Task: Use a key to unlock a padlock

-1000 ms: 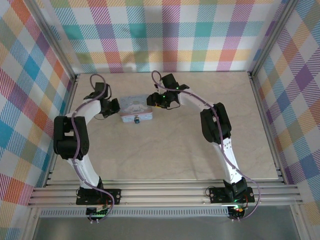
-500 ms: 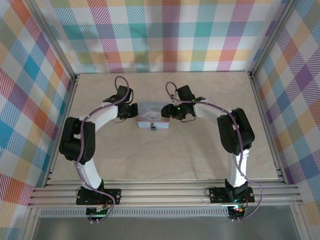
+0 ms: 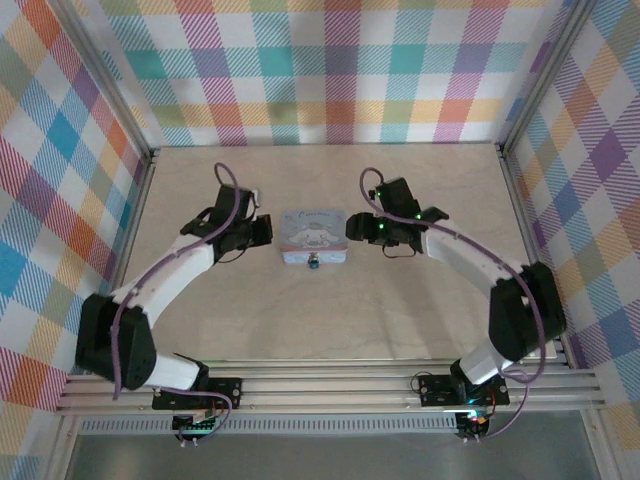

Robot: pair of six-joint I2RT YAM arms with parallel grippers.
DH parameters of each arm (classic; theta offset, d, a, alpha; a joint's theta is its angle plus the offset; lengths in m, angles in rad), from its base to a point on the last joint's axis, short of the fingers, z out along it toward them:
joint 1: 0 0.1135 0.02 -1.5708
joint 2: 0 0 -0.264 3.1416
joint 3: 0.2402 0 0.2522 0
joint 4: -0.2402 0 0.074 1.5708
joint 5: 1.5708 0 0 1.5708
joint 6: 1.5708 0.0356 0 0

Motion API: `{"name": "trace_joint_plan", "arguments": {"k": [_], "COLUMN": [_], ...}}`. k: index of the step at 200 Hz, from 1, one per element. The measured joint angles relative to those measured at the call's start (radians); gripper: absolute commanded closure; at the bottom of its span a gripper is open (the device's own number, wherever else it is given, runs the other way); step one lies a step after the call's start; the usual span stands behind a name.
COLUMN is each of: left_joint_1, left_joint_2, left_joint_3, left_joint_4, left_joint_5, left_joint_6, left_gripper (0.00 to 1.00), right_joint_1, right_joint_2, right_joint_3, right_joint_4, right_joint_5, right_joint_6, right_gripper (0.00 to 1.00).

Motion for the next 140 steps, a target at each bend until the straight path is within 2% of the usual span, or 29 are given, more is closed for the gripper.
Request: {"name": "trace_joint_plan", "arguments": {"k": [31, 51, 65, 79, 107, 140], "left_joint_1": [0.006, 0.009, 0.011, 0.011, 0.011, 0.011], "left_joint_2": [-0.202, -0.309, -0.351, -0.364, -0.377, -0.456], "left_joint_3": [-0.143, -0.241, -0.306, -0.373, -0.516, -0.642], "left_joint_4": [-0.004, -0.002, 0.011, 0.041, 0.132, 0.239], "left_joint_5": [0.037, 0.102, 0.160, 0.213, 0.278, 0.299], "left_joint_6": [0.032, 0.035, 0.033, 0.020, -0.031, -0.081], "left_gripper": [1.00, 1.00, 1.00, 1.00, 1.00, 1.00], "right_joint_1": [0.232, 0.397, 0.472, 0.499, 0.492, 0.471], "right_joint_2": [-0.039, 0.029, 0.105, 0.189, 0.337, 0.402], "right_joint_3": [-0.073, -0.071, -0.050, -0.017, 0.090, 0.150], "right_joint_4": [-0.006, 0.006, 0.033, 0.062, 0.076, 0.097], "right_joint_5": [0.161, 0.258, 0.303, 0.337, 0.411, 0.465], "right_joint_6": [0.089, 0.148, 0.176, 0.198, 0.216, 0.231], "right_gripper": [0.43, 0.45, 0.46, 0.47, 0.48, 0.48]}}
